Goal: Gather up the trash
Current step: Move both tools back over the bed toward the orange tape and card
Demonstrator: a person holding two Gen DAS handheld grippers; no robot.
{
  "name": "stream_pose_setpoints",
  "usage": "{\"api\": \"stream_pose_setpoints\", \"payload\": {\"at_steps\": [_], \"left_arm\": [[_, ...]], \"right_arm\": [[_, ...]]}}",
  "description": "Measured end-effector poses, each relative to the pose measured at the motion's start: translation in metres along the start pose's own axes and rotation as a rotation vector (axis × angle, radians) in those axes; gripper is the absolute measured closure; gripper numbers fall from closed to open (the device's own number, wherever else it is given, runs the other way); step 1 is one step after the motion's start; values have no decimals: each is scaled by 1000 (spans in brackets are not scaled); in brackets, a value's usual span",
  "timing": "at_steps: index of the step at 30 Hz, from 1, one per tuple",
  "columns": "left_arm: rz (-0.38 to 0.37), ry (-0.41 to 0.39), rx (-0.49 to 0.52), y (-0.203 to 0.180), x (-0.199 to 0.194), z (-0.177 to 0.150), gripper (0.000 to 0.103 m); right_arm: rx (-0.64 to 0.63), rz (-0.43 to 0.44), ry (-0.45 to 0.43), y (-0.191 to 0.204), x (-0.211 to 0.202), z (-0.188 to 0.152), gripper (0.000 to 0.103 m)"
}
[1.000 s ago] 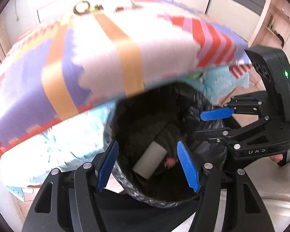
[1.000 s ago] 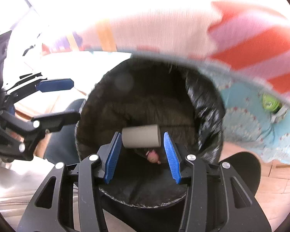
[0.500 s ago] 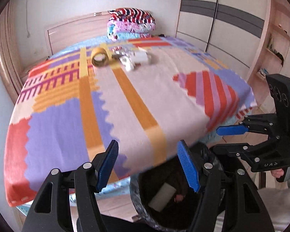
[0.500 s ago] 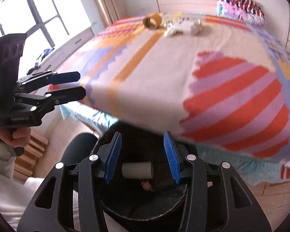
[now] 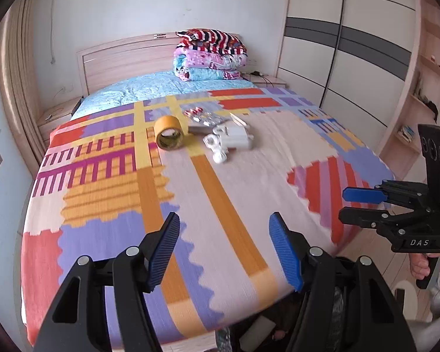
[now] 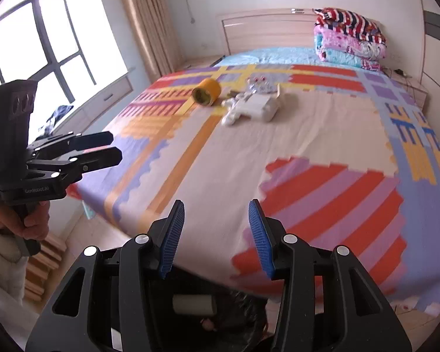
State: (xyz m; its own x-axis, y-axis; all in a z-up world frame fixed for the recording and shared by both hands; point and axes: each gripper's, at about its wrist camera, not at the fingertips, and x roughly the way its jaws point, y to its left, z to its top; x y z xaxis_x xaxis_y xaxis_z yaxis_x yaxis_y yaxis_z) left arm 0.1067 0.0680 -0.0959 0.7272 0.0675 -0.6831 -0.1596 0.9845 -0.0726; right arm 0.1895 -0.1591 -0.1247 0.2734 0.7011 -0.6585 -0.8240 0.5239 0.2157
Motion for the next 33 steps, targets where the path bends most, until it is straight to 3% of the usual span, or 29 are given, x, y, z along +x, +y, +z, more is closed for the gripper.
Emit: {"api": "stream_pose_setpoints", "payload": {"at_steps": [10, 13, 19, 33], "left_arm": [[16, -15, -69, 28, 28, 39, 42], [30, -17, -86, 35, 38, 50, 35], [44, -20, -110, 50, 59, 71, 35], [110, 23, -186, 86, 130, 108, 35]], "right_arm": [[17, -25, -48, -22, 14, 44, 58], [28, -27, -60, -30, 22, 57, 58], [47, -42, -73, -45, 41, 86, 58], [108, -93, -18, -79, 112, 145, 58]]}}
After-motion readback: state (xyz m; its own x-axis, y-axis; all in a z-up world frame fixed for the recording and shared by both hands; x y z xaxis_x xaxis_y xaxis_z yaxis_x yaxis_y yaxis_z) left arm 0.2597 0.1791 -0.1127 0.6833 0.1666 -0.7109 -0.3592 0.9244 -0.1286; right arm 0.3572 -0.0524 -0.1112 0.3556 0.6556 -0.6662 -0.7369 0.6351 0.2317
